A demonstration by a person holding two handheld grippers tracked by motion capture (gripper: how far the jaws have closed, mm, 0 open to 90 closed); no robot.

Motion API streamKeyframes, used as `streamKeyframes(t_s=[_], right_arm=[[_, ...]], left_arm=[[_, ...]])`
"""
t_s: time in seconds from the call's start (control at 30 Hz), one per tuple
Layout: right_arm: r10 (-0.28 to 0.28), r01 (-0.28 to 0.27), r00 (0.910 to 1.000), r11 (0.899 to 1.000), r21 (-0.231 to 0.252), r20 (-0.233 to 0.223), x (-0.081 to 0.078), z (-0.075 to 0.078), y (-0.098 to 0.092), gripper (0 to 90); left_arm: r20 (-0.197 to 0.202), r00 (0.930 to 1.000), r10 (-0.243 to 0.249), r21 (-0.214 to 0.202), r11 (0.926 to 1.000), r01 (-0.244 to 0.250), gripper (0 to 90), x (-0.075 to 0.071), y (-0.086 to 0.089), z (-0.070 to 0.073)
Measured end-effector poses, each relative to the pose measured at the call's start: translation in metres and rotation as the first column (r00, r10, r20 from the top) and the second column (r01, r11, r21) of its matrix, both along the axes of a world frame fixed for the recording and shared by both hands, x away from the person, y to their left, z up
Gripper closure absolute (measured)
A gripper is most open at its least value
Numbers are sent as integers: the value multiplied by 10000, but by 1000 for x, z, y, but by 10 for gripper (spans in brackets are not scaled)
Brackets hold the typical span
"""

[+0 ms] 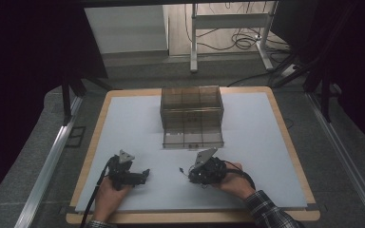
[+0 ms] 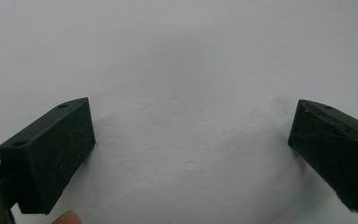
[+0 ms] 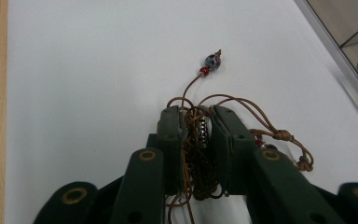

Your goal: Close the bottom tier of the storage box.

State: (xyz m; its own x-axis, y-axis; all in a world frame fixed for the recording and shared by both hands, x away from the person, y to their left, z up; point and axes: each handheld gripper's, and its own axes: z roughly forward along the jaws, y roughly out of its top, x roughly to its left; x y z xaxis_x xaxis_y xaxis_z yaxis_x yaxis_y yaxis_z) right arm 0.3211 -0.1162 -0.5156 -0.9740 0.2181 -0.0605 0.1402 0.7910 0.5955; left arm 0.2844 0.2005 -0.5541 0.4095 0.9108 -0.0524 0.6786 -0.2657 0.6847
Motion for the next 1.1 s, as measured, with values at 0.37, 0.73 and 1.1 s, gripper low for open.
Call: streamKeyframes(t_s=[0.37,0.73,1.1], right_arm=[[-51,51,10000,9999,134,-42,1,4,-1,819],[-321,319,9995,9968,736,11,3,15,-8,819],[-570,557,9984,9902,1281,65,5,27,-15,819]], left_arm=[[-1,10000,0,-2,10000,0,5,0,0,0],[-3,10000,0,-4,10000,0,5,0,0,0],[9,10000,-9,9,10000,9,5,0,0,0]])
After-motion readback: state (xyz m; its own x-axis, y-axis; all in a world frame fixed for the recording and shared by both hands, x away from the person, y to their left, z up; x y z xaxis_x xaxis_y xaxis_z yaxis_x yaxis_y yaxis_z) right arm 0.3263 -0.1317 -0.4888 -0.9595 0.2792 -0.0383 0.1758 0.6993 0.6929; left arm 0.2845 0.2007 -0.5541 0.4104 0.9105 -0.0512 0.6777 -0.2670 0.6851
